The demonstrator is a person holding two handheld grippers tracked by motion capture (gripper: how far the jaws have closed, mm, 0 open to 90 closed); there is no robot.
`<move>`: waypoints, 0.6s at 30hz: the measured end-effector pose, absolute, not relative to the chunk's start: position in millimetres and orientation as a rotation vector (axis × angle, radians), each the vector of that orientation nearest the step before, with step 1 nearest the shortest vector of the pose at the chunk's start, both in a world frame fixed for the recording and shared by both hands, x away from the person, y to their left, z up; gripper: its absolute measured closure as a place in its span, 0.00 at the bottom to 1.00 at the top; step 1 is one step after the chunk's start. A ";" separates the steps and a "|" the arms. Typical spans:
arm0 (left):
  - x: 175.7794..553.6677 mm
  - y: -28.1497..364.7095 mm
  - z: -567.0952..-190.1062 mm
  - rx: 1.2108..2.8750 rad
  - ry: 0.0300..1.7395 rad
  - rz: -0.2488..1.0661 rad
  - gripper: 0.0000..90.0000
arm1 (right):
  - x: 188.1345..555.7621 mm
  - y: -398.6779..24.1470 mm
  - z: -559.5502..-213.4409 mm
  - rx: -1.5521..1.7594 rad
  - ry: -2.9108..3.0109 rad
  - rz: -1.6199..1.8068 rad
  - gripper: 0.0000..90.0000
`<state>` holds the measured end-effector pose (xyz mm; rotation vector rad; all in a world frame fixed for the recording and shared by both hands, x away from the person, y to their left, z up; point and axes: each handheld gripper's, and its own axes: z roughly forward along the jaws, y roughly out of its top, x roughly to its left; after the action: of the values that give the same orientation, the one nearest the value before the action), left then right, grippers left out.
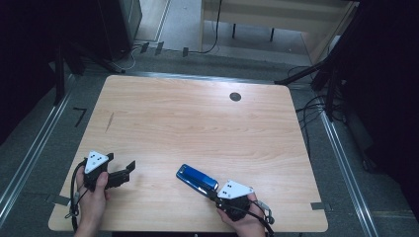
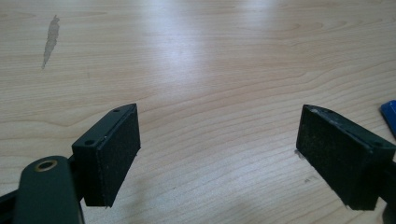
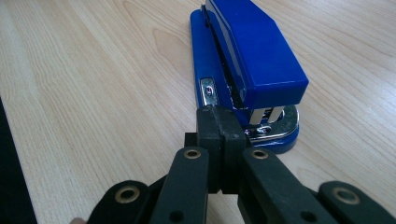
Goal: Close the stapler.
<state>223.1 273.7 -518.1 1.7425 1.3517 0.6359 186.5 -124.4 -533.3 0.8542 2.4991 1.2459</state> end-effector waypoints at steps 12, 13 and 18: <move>225.7 270.0 -523.9 1.772 1.352 0.626 0.16 | 194.1 -131.7 -532.3 0.882 2.464 1.239 1.00; 225.9 269.7 -524.3 1.776 1.350 0.628 0.16 | 194.2 -131.3 -532.2 0.882 2.462 1.238 1.00; 226.5 268.6 -525.0 1.782 1.350 0.631 0.16 | 195.4 -130.5 -532.2 0.880 2.456 1.235 1.00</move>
<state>226.5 268.6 -525.0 1.7822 1.3500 0.6311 195.4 -130.5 -532.2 0.8802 2.4556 1.2345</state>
